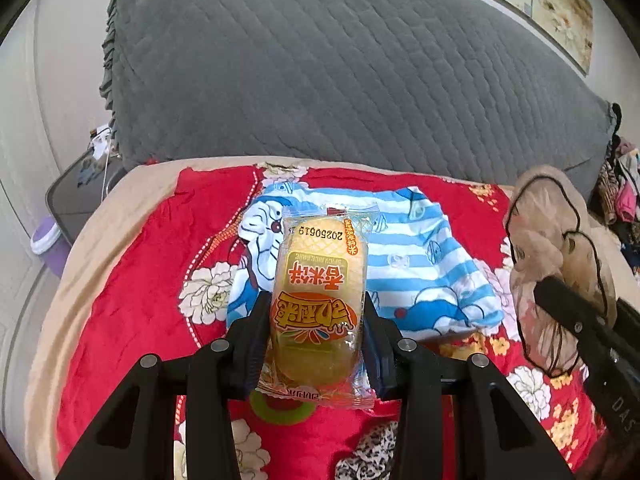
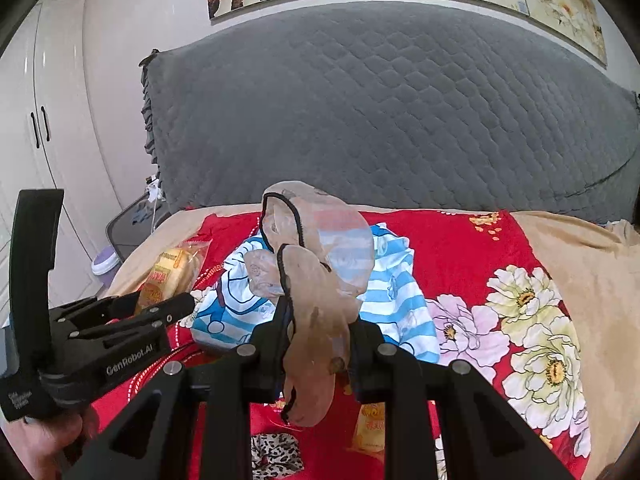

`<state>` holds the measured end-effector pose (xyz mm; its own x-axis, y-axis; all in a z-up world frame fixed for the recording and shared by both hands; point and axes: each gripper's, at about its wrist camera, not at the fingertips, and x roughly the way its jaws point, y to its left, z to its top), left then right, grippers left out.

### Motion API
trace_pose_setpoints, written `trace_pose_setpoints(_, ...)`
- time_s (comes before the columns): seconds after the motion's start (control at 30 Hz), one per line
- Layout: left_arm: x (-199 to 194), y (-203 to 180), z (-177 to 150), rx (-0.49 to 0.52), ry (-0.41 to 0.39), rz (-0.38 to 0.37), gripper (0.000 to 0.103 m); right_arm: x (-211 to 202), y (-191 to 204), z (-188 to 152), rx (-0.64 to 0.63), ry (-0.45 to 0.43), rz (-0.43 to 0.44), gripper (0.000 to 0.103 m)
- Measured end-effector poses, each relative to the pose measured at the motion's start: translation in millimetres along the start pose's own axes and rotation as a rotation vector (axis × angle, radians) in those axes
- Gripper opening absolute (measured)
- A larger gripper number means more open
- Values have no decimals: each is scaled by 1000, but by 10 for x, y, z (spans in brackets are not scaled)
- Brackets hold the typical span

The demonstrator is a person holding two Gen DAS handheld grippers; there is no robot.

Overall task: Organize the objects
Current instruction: 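Lift and carry the bun and scrunchie over the striped shirt in the tray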

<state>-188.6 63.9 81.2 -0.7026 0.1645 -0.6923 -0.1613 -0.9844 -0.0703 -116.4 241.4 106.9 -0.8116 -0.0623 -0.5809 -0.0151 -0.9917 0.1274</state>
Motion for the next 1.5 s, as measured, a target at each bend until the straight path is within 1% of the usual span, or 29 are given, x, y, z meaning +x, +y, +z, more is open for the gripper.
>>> trace_pose_setpoints(0.17,56,41,66,-13,-6,6,42,79,-62,31,8,-1,12,25)
trace_pose_setpoints(0.27,111,31,87,-3,-4,13,42,103,-81,51,8,-6,10,25)
trace_pose_setpoints(0.43,234,12,116,-4,8,0,42,139,-103,84,7,-14,4,25)
trace_pose_setpoints(0.57,322,-25,200,24,5,-2,42,191,-120,135,19,-8,10,25)
trace_pose_setpoints(0.77,457,-12,337,42,-1,2,42,332,-104,221,-6,-7,5,25)
trace_pose_setpoints(0.93,650,2,393,43,9,2,43,558,-94,283,-2,3,6,25)
trace_pose_setpoints(1.03,802,14,421,34,19,2,43,723,-98,306,1,18,7,25)
trace_pose_setpoints(1.1,920,-11,418,46,20,8,43,862,-117,316,1,35,5,25)
trace_pose_setpoints(1.27,1229,-4,419,42,59,20,43,1148,-211,343,9,63,-3,25)
trace_pose_setpoints(1.4,1436,37,400,28,90,22,43,1460,-281,408,-2,122,-18,25)
trace_pose_setpoints(1.5,1584,44,383,26,111,31,43,1668,-349,402,16,170,-28,25)
